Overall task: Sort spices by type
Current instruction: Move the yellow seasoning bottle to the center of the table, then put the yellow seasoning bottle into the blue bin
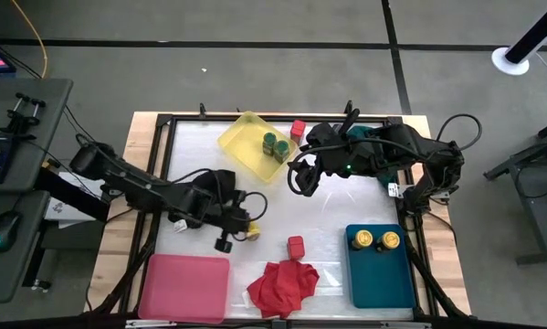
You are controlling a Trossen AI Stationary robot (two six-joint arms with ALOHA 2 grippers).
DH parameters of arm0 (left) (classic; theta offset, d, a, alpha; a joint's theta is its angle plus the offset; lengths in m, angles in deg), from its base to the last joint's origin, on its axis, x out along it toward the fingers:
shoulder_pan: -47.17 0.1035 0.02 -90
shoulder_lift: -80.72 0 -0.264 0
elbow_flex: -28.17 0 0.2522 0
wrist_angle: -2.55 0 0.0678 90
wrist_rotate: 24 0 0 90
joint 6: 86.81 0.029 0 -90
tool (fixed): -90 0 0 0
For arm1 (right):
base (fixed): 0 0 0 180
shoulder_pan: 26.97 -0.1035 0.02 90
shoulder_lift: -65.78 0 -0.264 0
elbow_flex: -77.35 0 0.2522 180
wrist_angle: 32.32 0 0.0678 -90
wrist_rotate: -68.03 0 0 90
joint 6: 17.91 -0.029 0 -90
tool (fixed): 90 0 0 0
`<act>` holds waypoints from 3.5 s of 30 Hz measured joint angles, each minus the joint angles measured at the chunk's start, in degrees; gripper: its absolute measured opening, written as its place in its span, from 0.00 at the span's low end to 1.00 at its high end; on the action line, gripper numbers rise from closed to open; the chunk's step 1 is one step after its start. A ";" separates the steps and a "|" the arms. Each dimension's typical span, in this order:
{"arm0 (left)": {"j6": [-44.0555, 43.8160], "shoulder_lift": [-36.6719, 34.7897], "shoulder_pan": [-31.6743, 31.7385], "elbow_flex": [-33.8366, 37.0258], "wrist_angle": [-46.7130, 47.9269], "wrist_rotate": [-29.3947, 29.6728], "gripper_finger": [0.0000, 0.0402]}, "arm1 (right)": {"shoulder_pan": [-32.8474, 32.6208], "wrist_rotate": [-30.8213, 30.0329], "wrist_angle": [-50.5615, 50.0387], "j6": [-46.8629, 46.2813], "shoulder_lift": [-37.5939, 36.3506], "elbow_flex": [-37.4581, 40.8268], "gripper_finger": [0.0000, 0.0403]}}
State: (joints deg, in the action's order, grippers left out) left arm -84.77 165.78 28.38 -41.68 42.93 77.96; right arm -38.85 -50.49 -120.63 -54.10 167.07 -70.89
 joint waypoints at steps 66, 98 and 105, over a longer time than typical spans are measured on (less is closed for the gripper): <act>-24.46 -34.99 0.34 24.13 -26.85 7.38 0.00 | 1.15 17.72 32.35 -4.09 3.72 45.05 0.63; -17.83 -42.22 1.95 24.04 -30.02 7.05 0.00 | 4.79 19.31 32.94 6.63 8.96 45.03 0.81; -17.85 -43.39 1.95 24.04 -29.20 7.03 0.00 | 4.98 17.93 31.01 7.64 9.40 45.03 0.81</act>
State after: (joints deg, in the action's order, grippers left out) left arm -102.62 122.39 30.33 -17.64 13.72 84.99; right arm -33.86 -32.56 -89.62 -46.46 176.47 -25.86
